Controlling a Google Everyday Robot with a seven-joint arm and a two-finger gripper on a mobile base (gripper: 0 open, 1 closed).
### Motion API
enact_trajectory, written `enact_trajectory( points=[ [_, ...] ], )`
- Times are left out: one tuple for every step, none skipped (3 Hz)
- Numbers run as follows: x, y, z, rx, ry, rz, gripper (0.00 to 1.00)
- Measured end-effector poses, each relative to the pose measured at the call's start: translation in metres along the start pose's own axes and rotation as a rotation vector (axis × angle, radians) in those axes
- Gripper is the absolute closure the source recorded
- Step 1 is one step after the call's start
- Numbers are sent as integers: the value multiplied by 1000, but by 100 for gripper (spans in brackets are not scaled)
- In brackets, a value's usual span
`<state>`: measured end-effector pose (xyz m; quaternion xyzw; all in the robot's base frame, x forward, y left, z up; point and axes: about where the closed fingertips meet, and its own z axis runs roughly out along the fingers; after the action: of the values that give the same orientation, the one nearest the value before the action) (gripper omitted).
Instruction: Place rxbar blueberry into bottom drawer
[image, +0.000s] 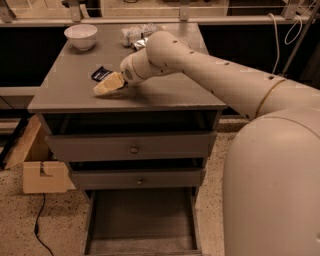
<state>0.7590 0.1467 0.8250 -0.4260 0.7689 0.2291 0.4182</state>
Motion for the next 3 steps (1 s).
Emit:
enact_trajectory(
  points=[
    [2, -1, 8, 1, 12, 13, 25],
    [1, -1, 7, 0, 12, 17, 48],
    [-1, -4, -1, 4, -21, 38, 71]
  ],
)
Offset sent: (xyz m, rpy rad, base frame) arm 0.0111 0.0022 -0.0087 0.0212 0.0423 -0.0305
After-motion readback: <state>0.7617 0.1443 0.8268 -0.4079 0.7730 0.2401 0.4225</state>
